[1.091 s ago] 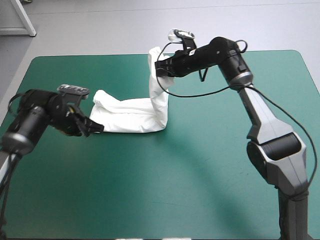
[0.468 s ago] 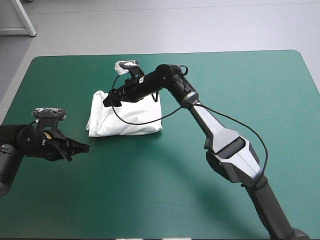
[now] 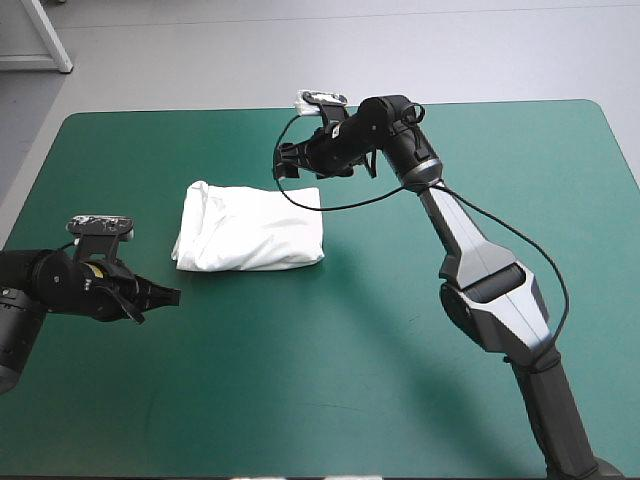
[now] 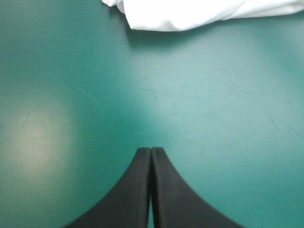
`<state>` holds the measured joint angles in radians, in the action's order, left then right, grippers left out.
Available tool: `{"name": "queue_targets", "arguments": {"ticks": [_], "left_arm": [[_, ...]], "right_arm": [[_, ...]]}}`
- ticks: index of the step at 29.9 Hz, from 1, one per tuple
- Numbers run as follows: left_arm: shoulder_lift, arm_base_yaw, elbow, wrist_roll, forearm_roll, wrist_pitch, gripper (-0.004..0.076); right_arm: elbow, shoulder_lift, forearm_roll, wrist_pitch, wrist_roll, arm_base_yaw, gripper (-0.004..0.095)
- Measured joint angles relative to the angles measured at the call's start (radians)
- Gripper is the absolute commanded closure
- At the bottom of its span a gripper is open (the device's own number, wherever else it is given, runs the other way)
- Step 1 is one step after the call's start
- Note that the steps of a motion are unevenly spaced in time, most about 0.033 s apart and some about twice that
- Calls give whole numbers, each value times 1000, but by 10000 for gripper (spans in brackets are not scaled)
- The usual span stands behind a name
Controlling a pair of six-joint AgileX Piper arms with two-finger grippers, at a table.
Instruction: Fold the cloth
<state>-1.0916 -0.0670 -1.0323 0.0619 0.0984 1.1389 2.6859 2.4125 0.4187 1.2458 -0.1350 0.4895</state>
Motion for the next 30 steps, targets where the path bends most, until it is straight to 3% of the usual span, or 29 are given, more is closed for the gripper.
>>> {"name": "queue_targets", "arguments": {"ticks": [6, 15, 17, 20, 23, 24, 30], "left_arm": [[0, 0, 1, 3, 1, 2, 733], [16, 0, 1, 45, 71, 24, 733], [20, 0, 1, 55, 83, 27, 733], [22, 0, 1, 62, 84, 26, 733], [23, 0, 1, 63, 86, 26, 733], [23, 0, 1, 64, 86, 26, 733], [23, 0, 1, 67, 94, 26, 733]], "right_arm": [[-311, -114, -99, 1, 7, -1, 145], [-393, -43, -10, -63, 20, 27, 166], [-391, -25, 14, -76, 21, 30, 242], [-391, -17, 20, -90, 21, 39, 508], [-391, -16, -9, -86, 21, 49, 865], [-391, -16, -22, -82, 21, 53, 923], [-383, -30, -120, -43, 20, 57, 927]]}}
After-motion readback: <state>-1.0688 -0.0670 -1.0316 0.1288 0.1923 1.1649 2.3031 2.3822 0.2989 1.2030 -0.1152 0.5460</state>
